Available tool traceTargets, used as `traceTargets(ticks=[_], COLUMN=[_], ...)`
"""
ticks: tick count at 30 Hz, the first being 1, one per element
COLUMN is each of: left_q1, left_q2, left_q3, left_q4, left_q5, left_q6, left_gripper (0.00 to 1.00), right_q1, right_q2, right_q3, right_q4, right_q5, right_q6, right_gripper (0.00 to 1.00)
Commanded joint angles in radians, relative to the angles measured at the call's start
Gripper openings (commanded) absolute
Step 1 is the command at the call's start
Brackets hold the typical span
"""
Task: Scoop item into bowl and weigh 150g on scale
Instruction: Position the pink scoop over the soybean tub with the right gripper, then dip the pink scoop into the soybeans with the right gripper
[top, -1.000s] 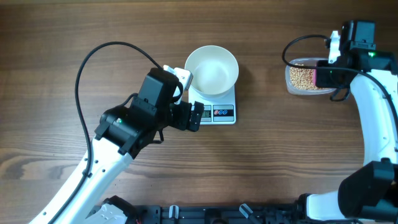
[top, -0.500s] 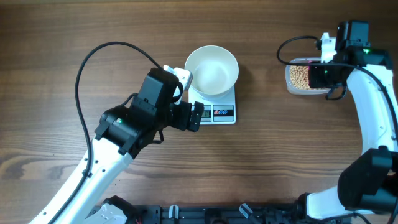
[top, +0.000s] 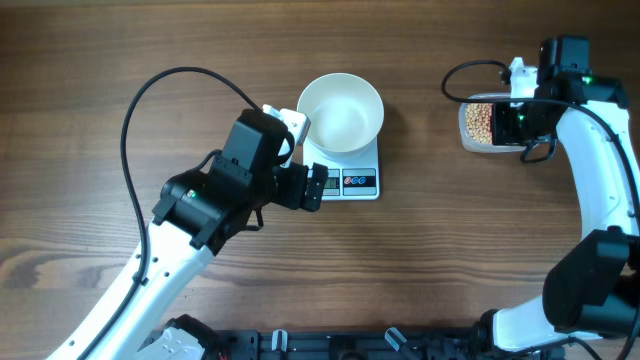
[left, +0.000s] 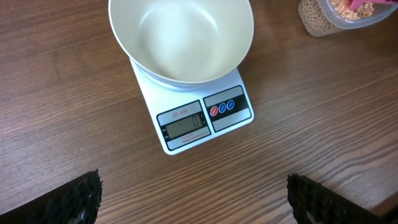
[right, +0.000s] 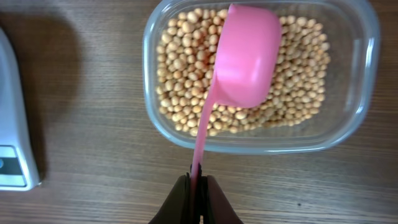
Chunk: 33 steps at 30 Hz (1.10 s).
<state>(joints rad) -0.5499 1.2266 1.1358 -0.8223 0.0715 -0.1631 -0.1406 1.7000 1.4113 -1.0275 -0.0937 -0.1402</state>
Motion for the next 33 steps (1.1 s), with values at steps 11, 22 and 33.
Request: traceTargets(ticks=[11, 22, 33], left_q1=[-0.003, -0.003, -0.003], left_q2=[-0.007, -0.007, -0.007], left_q3=[-0.005, -0.005, -0.005], left_q4=[0.002, 0.002, 0.002], left_q5=[-0.017, -0.017, -0.017], left_q6=[-0.01, -0.01, -0.01], left_gripper=[1.0, 1.0, 1.0], right_q1=[-0.076, -0.193, -0.241], right_q2=[0.023, 0.023, 0.028], right_q3=[-0.013, -0.013, -0.013], right_q4=[-0.021, -0.035, -0.039], right_q5=[-0.247, -0.456, -0.466], right_q6=[0.012, -0.019, -0.017], right_gripper=[0.04, 0.04, 0.04])
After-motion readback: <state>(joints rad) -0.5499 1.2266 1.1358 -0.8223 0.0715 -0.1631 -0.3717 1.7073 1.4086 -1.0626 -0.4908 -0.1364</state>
